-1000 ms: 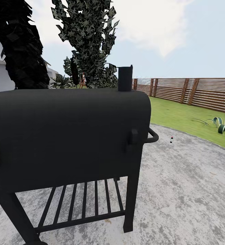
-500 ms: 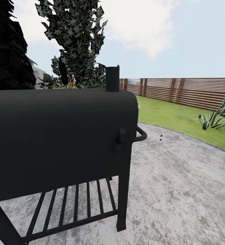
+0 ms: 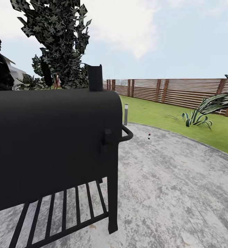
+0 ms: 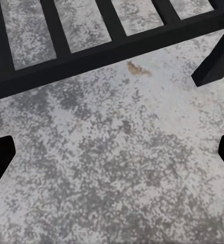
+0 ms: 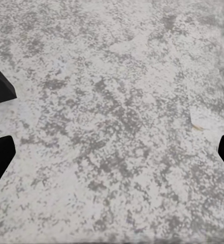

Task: In the garden, pick up the pesticide atomizer on the floor and spray pesticide onto both trees until each tree trunk is fully covered.

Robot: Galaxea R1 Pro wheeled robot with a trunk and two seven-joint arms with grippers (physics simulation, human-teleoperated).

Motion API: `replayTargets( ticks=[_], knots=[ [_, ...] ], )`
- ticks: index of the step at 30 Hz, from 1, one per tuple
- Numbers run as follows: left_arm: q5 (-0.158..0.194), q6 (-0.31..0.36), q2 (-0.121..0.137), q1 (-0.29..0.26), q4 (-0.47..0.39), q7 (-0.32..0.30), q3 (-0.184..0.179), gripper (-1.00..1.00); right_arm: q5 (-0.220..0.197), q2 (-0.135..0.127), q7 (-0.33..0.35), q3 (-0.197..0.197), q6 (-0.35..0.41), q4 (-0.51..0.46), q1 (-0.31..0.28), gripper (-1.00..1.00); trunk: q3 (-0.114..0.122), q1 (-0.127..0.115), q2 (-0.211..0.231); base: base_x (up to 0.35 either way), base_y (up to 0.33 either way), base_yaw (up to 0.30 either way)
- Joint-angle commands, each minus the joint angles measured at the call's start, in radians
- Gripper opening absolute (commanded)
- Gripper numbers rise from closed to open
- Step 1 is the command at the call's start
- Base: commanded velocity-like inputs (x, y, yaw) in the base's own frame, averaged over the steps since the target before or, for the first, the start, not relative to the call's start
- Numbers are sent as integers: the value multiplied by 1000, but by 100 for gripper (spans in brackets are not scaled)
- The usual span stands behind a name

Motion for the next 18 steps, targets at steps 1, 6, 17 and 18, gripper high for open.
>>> replayTargets(
  ticks=[1,6,17,18],
  knots=[
    [0,0,0,-1,0,0,0,100,0,0,0,0,0,0,0,100,-3,4,-7,0,0,-267],
    [0,0,0,-1,0,0,0,100,-1,0,0,0,0,0,0,100,-22,23,-42,0,0,-261],
    [0,0,0,-2,0,0,0,100,-1,0,0,1,0,0,-1,100,-67,61,-112,0,0,-195],
    [0,0,0,-2,0,0,0,100,-1,0,0,1,0,0,-1,100,-69,61,-112,0,0,-171]
  ],
)
